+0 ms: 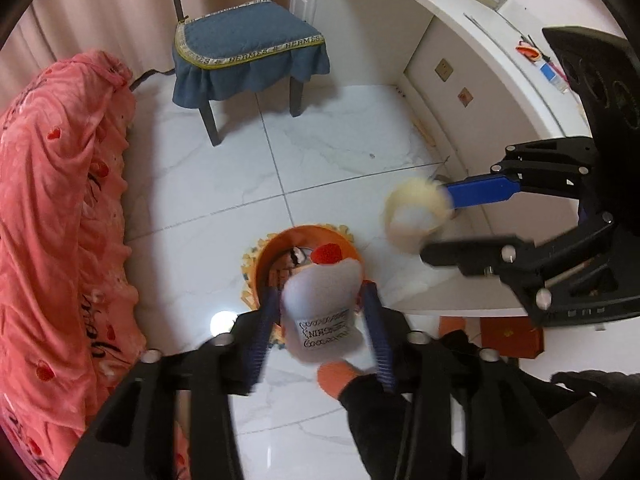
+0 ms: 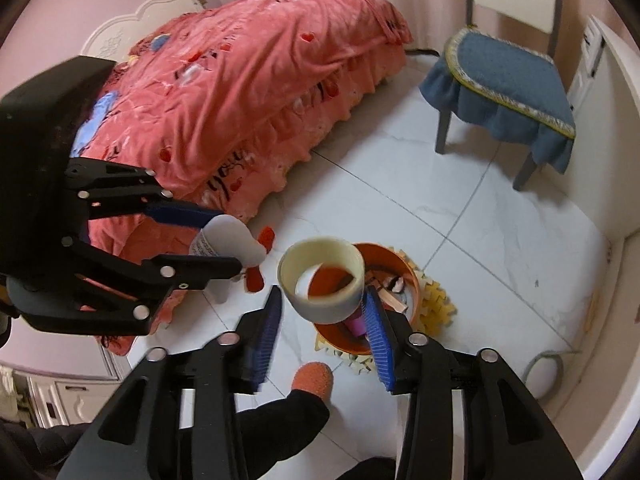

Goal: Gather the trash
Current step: 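Open the left tool over the bin while the right tool releases the tape, then raise both tools back toward the desk, then grasp the red-white sock toy with the left tool while the right tool grasps the nasal-drop box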

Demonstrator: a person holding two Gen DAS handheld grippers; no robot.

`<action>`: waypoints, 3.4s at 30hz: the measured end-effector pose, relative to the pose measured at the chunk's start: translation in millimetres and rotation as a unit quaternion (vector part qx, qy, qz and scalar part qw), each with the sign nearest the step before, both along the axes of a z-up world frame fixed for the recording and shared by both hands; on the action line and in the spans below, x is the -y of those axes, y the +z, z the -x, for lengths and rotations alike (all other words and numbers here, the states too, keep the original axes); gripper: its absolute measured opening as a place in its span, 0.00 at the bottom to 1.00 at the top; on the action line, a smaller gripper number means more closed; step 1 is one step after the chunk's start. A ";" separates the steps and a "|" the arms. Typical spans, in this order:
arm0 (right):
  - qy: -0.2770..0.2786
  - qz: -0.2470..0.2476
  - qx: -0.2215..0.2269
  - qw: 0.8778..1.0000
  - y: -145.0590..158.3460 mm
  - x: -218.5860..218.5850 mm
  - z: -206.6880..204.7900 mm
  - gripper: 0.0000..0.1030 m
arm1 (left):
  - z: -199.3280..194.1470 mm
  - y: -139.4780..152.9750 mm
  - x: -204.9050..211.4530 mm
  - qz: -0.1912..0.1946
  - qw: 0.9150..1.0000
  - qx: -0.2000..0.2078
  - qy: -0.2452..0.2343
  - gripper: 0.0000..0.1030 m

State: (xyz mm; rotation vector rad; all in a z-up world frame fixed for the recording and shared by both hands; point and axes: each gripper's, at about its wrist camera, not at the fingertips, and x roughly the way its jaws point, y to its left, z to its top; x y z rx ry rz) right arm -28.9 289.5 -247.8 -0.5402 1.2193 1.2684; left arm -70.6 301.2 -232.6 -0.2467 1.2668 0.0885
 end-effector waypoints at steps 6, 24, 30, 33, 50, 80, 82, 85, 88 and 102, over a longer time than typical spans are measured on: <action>-0.008 0.001 -0.007 1.000 -3.2 2.1 -5.7 0.48 | -3.2 2.0 -2.5 0.005 1.000 0.001 -0.001 0.52; -0.030 -0.044 0.004 0.999 52.0 36.6 -27.7 0.49 | -16.8 42.8 21.9 -0.023 0.999 0.016 -0.021 0.52; -0.056 -0.074 0.017 0.996 89.5 74.9 -49.0 0.49 | -35.7 74.0 47.6 -0.036 0.997 0.043 -0.044 0.61; -0.074 -0.085 0.027 0.993 106.7 101.6 -63.3 0.50 | -50.7 90.4 69.1 -0.047 0.995 0.055 -0.065 0.61; -0.220 -0.095 0.070 0.968 148.8 292.8 -152.1 0.57 | -129.9 137.7 200.2 -0.054 0.975 0.101 -0.189 0.77; -0.364 -0.053 0.075 0.927 89.3 388.4 -314.5 0.78 | -311.8 109.3 277.3 -0.055 0.953 0.091 -0.283 0.77; -0.376 -0.041 0.079 0.922 79.2 381.9 -326.2 0.82 | -326.2 100.8 276.2 -0.054 0.952 0.087 -0.290 0.77; -0.388 -0.038 0.076 0.918 69.8 374.2 -338.8 0.83 | -342.0 88.9 275.1 -0.054 0.946 0.088 -0.306 0.77; -0.400 -0.030 0.074 0.913 60.6 365.8 -350.2 0.85 | -354.1 75.7 274.7 -0.065 0.939 0.085 -0.326 0.77; -0.406 -0.015 0.090 0.909 35.1 349.8 -366.3 0.83 | -380.0 49.6 270.7 -0.052 0.937 0.085 -0.334 0.62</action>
